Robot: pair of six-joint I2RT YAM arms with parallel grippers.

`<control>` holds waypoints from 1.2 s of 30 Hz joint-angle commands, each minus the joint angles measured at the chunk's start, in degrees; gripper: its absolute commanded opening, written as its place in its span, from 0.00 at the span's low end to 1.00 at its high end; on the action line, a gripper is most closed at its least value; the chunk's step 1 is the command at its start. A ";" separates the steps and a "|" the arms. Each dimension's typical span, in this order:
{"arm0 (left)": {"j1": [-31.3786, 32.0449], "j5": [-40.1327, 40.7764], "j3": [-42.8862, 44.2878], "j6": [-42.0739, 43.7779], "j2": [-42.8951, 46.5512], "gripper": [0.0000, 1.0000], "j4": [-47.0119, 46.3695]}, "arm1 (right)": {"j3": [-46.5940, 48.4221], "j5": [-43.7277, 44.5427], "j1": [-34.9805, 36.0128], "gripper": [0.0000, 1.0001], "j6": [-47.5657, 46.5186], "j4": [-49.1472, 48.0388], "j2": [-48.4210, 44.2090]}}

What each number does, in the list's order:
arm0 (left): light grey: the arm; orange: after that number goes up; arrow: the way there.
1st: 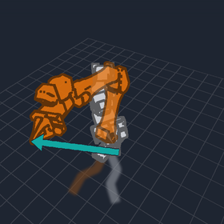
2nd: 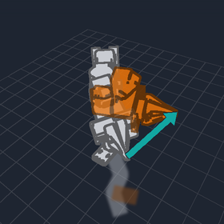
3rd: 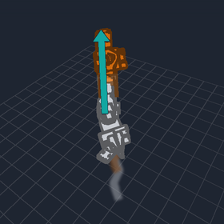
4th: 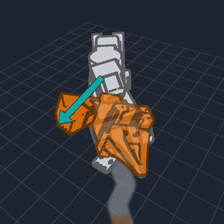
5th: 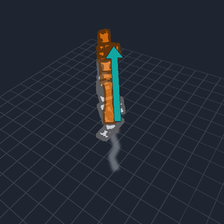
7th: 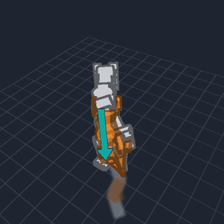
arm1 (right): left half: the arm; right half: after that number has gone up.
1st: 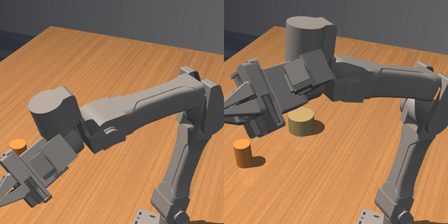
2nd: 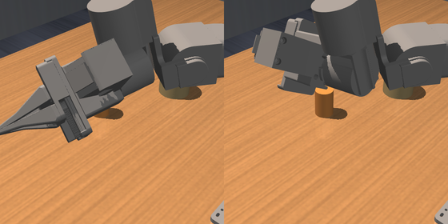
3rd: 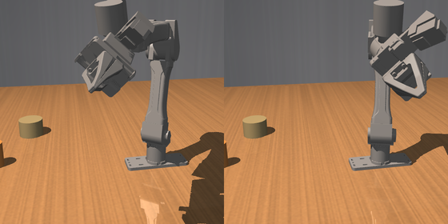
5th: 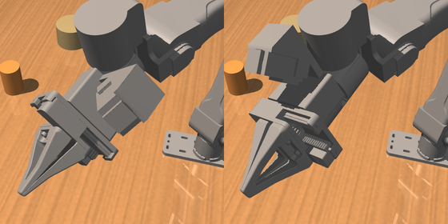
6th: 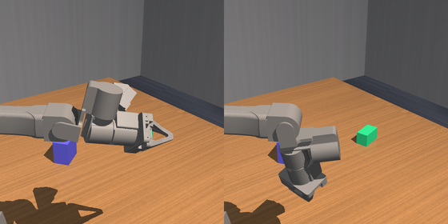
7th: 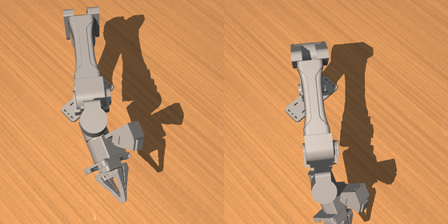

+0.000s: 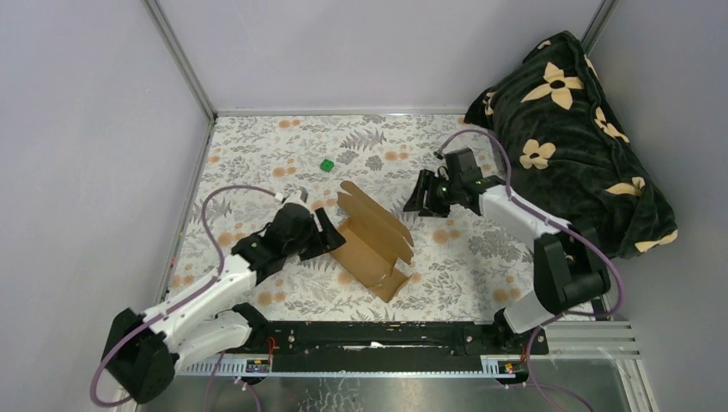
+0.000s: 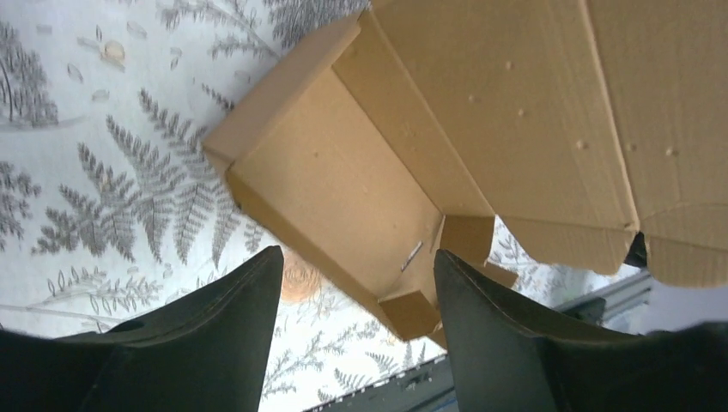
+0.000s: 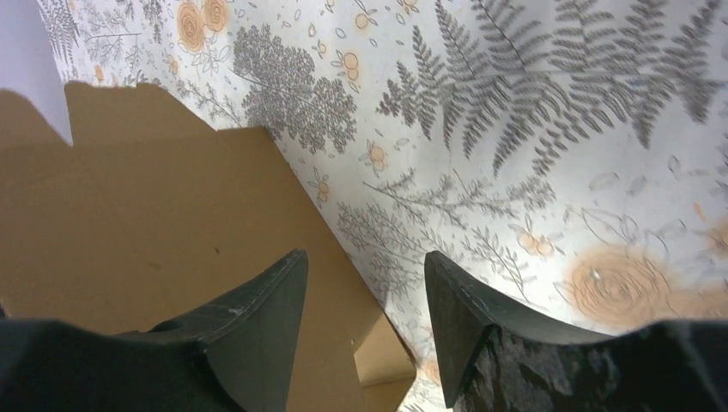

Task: Fold the paper box
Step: Fold the paper box at the center of the board.

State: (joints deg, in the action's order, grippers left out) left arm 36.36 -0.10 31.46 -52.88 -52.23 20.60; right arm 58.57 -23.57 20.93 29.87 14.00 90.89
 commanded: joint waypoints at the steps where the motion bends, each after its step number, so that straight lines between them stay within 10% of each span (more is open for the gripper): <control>1: 0.20 4.59 8.18 10.36 -9.45 0.72 2.40 | -4.93 4.30 -2.50 0.62 -1.54 2.20 -8.93; 19: -1.27 10.85 17.35 27.04 -24.00 0.59 1.05 | -15.18 -1.29 -8.36 0.61 1.70 7.23 -22.23; 23: -3.16 9.14 16.55 27.17 -24.82 0.13 -1.06 | -17.50 -3.60 -8.37 0.60 2.45 5.49 -22.63; 31: -3.49 8.19 14.13 26.85 -22.29 0.52 -4.88 | -19.10 -5.48 -8.40 0.60 1.60 4.91 -22.87; 36: -3.41 6.11 12.75 27.18 -22.83 0.60 -7.18 | -19.93 -6.33 -8.36 0.60 1.42 4.68 -22.76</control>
State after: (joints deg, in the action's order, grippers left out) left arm 33.01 7.46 45.80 -26.30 -75.26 18.37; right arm 39.11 -27.38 12.43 31.77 19.92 69.36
